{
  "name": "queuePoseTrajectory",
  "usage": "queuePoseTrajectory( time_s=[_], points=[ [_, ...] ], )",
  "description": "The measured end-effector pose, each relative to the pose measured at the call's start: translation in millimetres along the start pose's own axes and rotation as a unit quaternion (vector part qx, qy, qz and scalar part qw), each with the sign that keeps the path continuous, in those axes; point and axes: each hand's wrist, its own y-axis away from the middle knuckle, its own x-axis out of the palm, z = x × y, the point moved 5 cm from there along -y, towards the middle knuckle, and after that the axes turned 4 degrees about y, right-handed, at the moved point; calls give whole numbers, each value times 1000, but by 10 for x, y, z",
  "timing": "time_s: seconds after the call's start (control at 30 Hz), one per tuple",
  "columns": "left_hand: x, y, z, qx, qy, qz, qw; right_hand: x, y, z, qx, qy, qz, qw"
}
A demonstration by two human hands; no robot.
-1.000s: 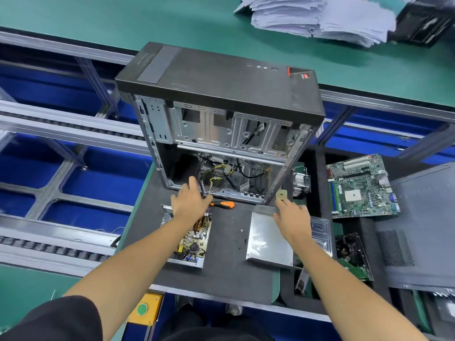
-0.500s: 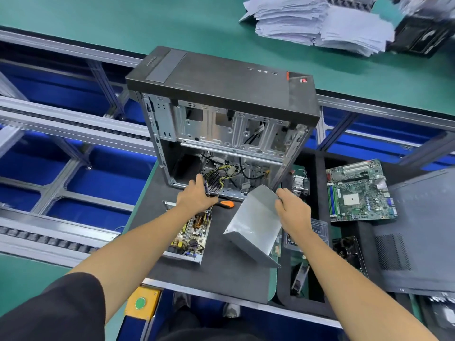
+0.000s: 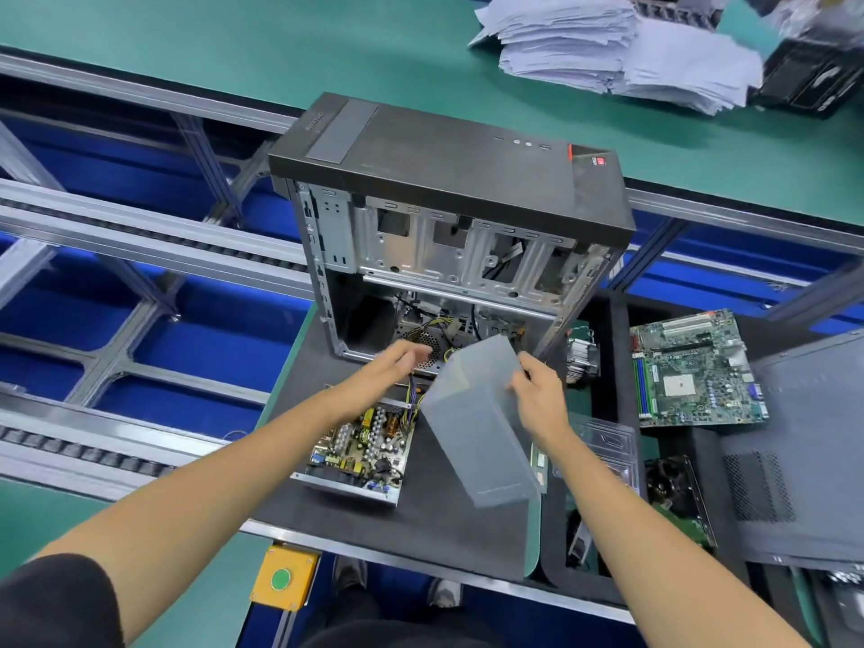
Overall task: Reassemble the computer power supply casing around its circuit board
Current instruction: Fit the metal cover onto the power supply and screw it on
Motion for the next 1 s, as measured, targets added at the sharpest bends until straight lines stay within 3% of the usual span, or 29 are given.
queuePoseTrajectory(
  time_s=[0.07, 0.17, 0.3, 0.37, 0.43, 0.5, 0.57, 0.63, 0.73, 0.77, 0.83, 0.9, 0.93, 1.0],
  points=[
    [118, 211, 18, -23, 147, 38, 988, 184, 18, 227, 38, -63, 48, 996],
    [187, 477, 133, -49, 267, 72, 960, 429, 141, 419, 103, -161, 122, 974],
    [51, 578, 178, -73, 318, 47, 944, 802, 557, 738, 285, -317, 298, 854],
    [-3, 579, 159, -69, 329, 40, 941, 925, 701, 1059, 276, -351, 371, 814],
    [-41, 587, 166, -76, 359, 27, 930, 1030, 784, 1236, 233, -347, 436, 797],
    [-74, 631, 182, -94, 378, 14, 921, 1088, 680, 1075, 269, -270, 379, 843],
    [-125, 684, 211, -116, 365, 5, 924, 1109, 619, 1071, 308, -301, 329, 840],
    [-190, 733, 270, -150, 344, 0, 927, 1097, 472, 966, 244, -188, 284, 908],
    [-313, 788, 338, -174, 320, 5, 931, 1145, 242, 892, 125, -57, 263, 955],
    [-369, 816, 346, -173, 308, 6, 936, 1173, 161, 879, 75, 11, 231, 970],
    [-513, 882, 364, -172, 293, -14, 941, 1088, -3, 797, 56, 68, 87, 992],
    [-685, 980, 419, -176, 297, -62, 936, 939, -61, 555, 135, 69, -36, 988],
    [-771, 1042, 464, -177, 295, -92, 934, 917, -54, 410, 211, 68, -48, 974],
    [-901, 1184, 575, -177, 260, -142, 939, 1030, 11, 204, 337, 27, 32, 941]
  ],
)
